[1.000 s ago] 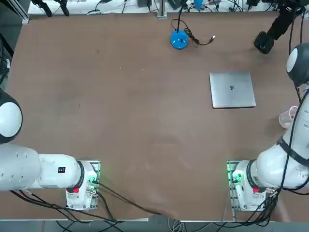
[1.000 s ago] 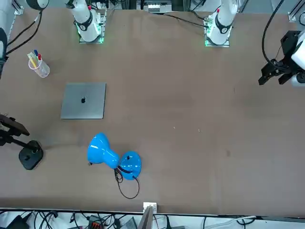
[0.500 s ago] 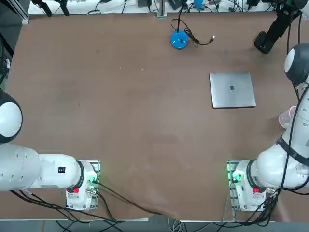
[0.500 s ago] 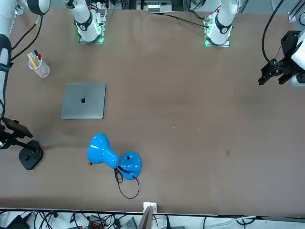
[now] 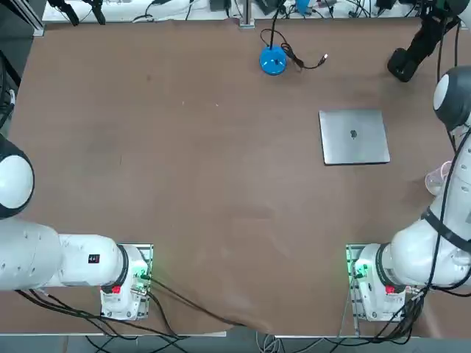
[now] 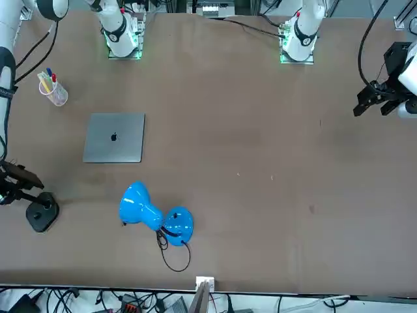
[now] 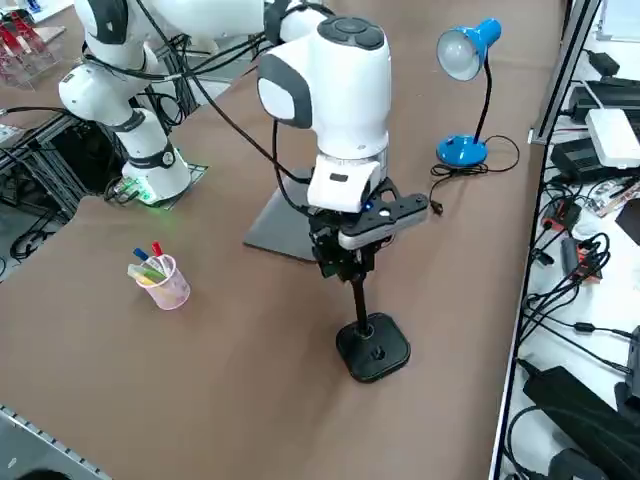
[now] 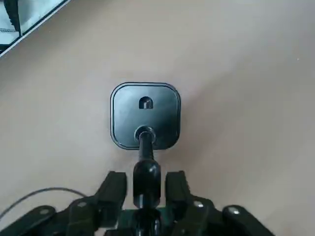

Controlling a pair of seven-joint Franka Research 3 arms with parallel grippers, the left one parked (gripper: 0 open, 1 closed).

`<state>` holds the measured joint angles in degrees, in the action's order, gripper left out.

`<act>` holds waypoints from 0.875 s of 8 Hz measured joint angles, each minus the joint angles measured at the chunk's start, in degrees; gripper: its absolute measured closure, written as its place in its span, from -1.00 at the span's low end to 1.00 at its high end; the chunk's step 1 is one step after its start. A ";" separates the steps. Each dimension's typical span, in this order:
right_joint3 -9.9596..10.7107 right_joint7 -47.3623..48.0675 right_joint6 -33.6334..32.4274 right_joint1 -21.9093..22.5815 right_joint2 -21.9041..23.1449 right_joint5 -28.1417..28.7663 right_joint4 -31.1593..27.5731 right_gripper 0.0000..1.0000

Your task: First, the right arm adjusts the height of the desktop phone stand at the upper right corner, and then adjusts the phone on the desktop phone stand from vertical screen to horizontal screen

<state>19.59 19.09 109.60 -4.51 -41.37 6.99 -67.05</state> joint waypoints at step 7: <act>0.01 -23.22 -3.38 1.24 3.63 -0.27 4.30 -1.00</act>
<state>19.60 -4.13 106.23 -3.26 -37.74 6.72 -62.75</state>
